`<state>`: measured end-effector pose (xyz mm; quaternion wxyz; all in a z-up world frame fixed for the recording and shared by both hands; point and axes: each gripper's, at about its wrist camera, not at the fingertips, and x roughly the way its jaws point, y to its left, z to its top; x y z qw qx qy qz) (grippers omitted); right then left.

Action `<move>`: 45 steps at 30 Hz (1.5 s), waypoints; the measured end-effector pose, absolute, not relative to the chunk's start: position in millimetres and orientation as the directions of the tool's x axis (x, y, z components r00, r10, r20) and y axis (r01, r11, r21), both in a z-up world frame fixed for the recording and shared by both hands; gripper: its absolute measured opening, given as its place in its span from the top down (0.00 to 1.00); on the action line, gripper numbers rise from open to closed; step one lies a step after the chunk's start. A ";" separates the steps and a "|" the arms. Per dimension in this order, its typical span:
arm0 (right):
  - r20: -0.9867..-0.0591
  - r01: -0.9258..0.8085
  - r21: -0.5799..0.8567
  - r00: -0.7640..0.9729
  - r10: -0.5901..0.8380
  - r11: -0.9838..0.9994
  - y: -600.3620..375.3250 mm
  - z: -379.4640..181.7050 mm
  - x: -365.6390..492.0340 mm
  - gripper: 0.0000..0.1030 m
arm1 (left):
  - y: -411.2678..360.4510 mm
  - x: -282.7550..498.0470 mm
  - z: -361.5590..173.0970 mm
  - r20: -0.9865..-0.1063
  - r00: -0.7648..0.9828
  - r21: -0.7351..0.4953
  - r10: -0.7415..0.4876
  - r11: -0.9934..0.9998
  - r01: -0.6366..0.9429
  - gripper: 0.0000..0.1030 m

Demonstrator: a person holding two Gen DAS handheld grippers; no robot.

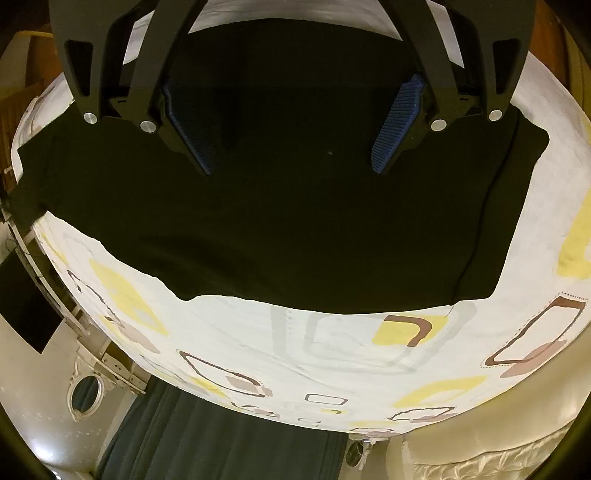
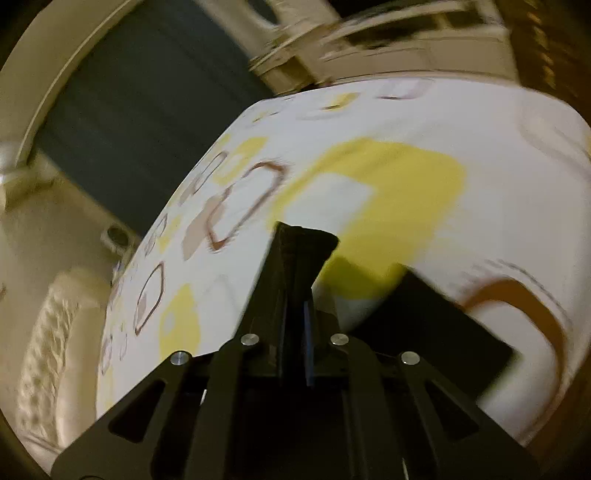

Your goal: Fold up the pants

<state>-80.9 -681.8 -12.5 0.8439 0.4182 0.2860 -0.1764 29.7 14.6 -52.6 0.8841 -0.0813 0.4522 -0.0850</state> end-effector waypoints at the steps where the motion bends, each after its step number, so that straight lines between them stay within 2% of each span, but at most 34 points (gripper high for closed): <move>1: -0.634 0.551 0.617 0.771 -0.060 0.562 -688.0 -21.7 -100.1 0.94 | 14.5 29.7 -52.6 -0.786 0.577 -0.220 -0.223 0.972 0.076 0.17; 7: -0.657 0.601 0.673 0.754 -0.024 0.431 -701.4 -76.1 -147.2 0.93 | 14.2 29.2 -52.9 -0.788 0.579 -0.199 -0.209 0.977 0.080 0.17; 10: -0.628 0.584 0.727 0.779 0.004 0.361 -704.9 -89.3 -147.9 0.80 | 14.0 28.6 -52.9 -0.790 0.577 -0.197 -0.206 0.977 0.079 0.17; 11: -0.612 0.573 0.745 0.791 0.010 0.341 -706.6 -90.9 -146.8 0.61 | 13.1 28.3 -53.1 -0.790 0.577 -0.197 -0.206 0.977 0.079 0.17; 12: -0.597 0.561 0.761 0.802 0.013 0.327 -707.3 -91.4 -146.6 0.48 | 12.9 27.9 -53.3 -0.791 0.577 -0.195 -0.204 0.978 0.078 0.17; 14: -0.566 0.535 0.792 0.824 0.025 0.295 -709.2 -90.8 -142.2 0.39 | 11.7 27.3 -53.6 -0.793 0.576 -0.188 -0.198 0.979 0.078 0.17; 15: -0.566 0.536 0.793 0.824 0.026 0.288 -708.9 -89.9 -139.8 0.39 | 11.2 27.2 -53.8 -0.793 0.577 -0.184 -0.195 0.980 0.078 0.17; 16: -0.577 0.544 0.786 0.816 0.031 0.293 -708.8 -89.0 -134.5 0.40 | 10.3 27.0 -54.0 -0.794 0.577 -0.180 -0.190 0.981 0.076 0.17; 17: -0.592 0.557 0.772 0.806 0.027 0.305 -708.1 -87.4 -132.0 0.55 | 9.5 26.4 -54.1 -0.795 0.577 -0.176 -0.187 0.981 0.075 0.17; 18: -0.606 0.564 0.759 0.795 0.036 0.325 -707.3 -85.4 -127.3 0.81 | 9.0 26.0 -54.3 -0.796 0.577 -0.174 -0.185 0.982 0.074 0.17; 19: -0.607 0.560 0.757 0.793 0.047 0.336 -706.4 -82.9 -128.6 0.93 | 8.7 25.8 -54.4 -0.797 0.576 -0.172 -0.183 0.982 0.074 0.17; 25: -0.574 0.513 0.747 0.819 0.020 0.423 -706.7 -54.2 -150.0 0.94 | 8.9 26.2 -54.4 -0.800 0.571 -0.172 -0.182 0.982 0.073 0.17; 30: -0.638 0.577 0.714 0.770 0.028 0.396 -715.6 -91.4 -165.2 0.94 | 7.0 25.3 -55.1 -0.801 0.574 -0.158 -0.172 0.985 0.075 0.17; 45: -0.578 0.530 0.780 0.814 0.060 0.331 -719.5 -111.1 -177.6 0.95 | 6.5 26.4 -57.4 -0.801 0.576 -0.142 -0.166 0.986 0.088 0.17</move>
